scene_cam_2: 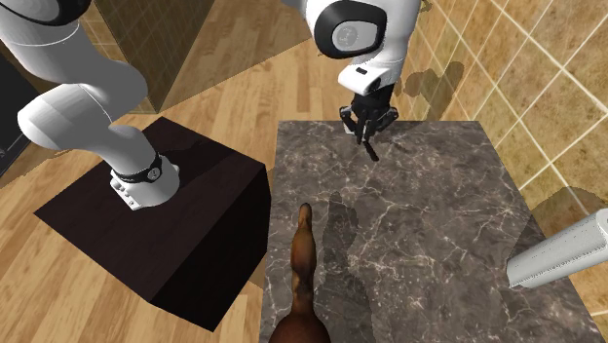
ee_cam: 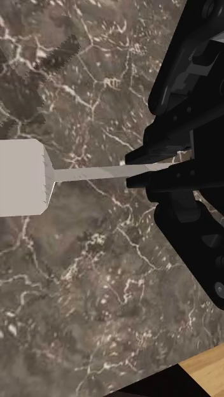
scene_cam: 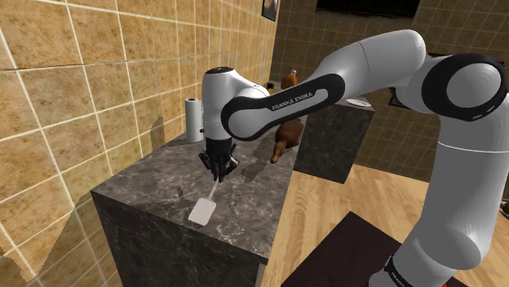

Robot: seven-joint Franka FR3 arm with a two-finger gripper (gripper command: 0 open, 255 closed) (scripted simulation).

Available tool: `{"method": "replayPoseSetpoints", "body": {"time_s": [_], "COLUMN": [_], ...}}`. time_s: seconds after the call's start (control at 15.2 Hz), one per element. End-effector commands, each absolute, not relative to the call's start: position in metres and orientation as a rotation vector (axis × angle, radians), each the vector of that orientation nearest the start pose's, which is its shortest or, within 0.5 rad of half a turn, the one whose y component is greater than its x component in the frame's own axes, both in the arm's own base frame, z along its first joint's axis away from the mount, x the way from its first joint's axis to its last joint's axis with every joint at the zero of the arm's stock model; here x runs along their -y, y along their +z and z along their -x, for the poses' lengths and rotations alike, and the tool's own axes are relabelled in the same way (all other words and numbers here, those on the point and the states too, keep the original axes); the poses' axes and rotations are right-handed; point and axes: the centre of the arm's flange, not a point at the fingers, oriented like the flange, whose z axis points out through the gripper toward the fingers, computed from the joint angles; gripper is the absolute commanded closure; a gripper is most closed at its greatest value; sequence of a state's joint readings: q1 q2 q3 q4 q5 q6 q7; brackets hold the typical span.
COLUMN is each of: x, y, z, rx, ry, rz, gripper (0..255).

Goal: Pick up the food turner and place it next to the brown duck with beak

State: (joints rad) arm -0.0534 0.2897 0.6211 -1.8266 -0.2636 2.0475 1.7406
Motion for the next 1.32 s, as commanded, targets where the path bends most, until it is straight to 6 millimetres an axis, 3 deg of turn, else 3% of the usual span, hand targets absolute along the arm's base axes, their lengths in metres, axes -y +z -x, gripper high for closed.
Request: {"method": "replayPoseSetpoints", "body": {"time_s": [0.0, 1.25], "x": [-0.300, -0.300], "y": [0.412, 0.513], "z": [-0.542, -0.542], "rx": [-1.617, -1.617], "ry": [-0.091, -0.091], "rz": [2.731, 2.731], "gripper": [255, 255]}}
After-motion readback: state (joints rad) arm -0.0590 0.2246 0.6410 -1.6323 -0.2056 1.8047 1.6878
